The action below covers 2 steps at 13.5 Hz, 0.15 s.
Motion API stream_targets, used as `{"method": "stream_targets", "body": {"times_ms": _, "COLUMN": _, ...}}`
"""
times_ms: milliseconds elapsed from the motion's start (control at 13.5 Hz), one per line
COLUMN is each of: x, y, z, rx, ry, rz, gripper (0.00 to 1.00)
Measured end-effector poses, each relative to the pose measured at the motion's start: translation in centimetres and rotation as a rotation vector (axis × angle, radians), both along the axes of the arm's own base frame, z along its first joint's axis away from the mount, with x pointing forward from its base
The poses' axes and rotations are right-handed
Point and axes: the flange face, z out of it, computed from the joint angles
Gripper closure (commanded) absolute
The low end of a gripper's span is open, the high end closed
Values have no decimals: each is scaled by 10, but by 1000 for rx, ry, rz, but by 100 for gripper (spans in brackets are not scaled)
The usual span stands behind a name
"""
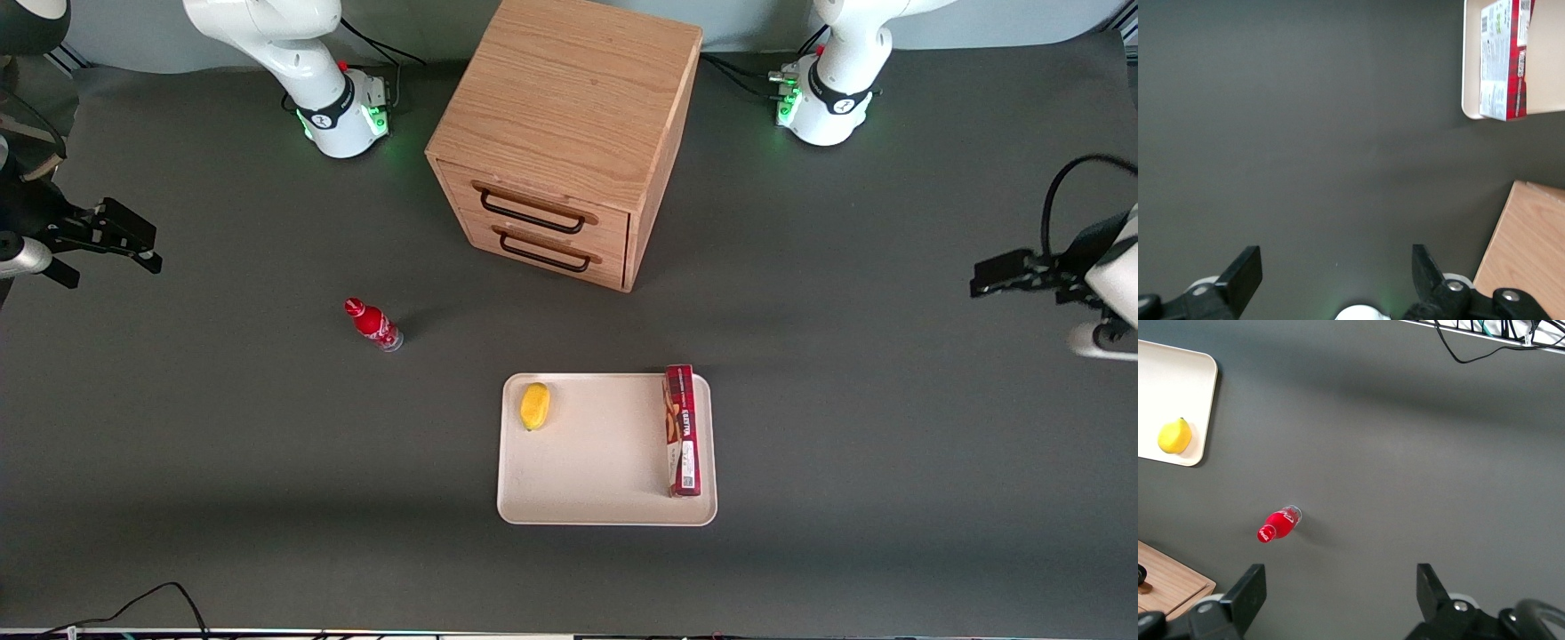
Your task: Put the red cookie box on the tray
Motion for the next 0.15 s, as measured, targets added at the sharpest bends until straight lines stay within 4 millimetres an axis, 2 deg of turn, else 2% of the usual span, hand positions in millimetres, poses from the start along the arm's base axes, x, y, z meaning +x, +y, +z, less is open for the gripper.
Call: {"method": "stream_targets", "body": {"times_ms": 148, "x": -18, "y": -5, "z": 23, "rx": 11, "ry": -6, "rz": -8, "gripper": 0}}
